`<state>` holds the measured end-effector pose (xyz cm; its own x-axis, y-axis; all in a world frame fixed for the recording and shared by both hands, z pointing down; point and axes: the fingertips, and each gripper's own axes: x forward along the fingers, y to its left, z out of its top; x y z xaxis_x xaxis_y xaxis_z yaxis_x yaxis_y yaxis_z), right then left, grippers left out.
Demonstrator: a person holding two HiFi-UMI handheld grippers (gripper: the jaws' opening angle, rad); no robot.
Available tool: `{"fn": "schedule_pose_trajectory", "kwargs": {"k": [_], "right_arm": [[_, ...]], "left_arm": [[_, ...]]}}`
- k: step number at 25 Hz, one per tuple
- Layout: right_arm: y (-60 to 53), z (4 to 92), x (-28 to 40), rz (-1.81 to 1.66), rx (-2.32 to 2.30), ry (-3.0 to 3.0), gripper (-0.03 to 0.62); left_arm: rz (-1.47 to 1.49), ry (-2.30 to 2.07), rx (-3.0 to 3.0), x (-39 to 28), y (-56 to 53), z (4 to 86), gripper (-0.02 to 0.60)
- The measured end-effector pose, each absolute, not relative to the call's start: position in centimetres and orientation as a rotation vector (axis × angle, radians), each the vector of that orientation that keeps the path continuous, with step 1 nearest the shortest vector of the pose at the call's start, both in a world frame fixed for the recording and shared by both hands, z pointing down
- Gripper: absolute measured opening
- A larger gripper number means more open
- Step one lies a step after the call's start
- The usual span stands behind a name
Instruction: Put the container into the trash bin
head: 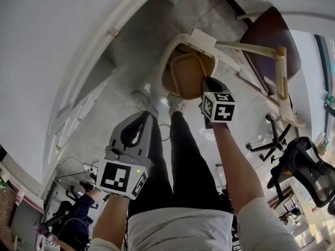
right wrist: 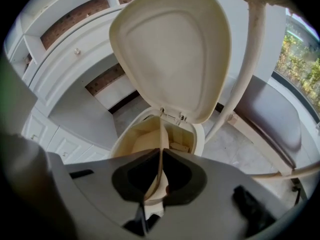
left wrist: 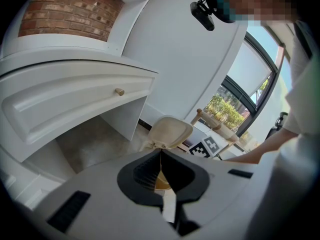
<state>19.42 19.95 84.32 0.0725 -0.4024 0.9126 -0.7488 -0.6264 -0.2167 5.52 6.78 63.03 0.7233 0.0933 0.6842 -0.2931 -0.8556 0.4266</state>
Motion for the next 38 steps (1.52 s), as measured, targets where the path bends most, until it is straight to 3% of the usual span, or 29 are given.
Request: {"fn": "schedule_pose_trajectory", "kwargs": {"k": [5, 7, 9, 38], "right_arm": [[19.8, 84.5, 18.9, 1.614, 2.057, -1.181, 0.042], [19.7, 84.6, 18.8, 1.624, 2.044, -1.187, 0.096], [19.7, 84.7, 18.5, 1.635, 2.032, -1.191, 0.103], [18.9, 79.5, 18.2, 1.569, 1.999, -1.296, 0.092]], "left_arm": [[0.996, -0.141, 2.404, 5.6, 6.8, 62.9, 0.017], [0.995, -0.141, 2.406, 5.6, 6.7, 62.8, 0.017], [0.996, -0.143, 2.407, 5.6, 6.6, 62.8, 0.017], [0.927, -0.103, 2.476, 6.6, 7.7, 58.8, 0.018]]}}
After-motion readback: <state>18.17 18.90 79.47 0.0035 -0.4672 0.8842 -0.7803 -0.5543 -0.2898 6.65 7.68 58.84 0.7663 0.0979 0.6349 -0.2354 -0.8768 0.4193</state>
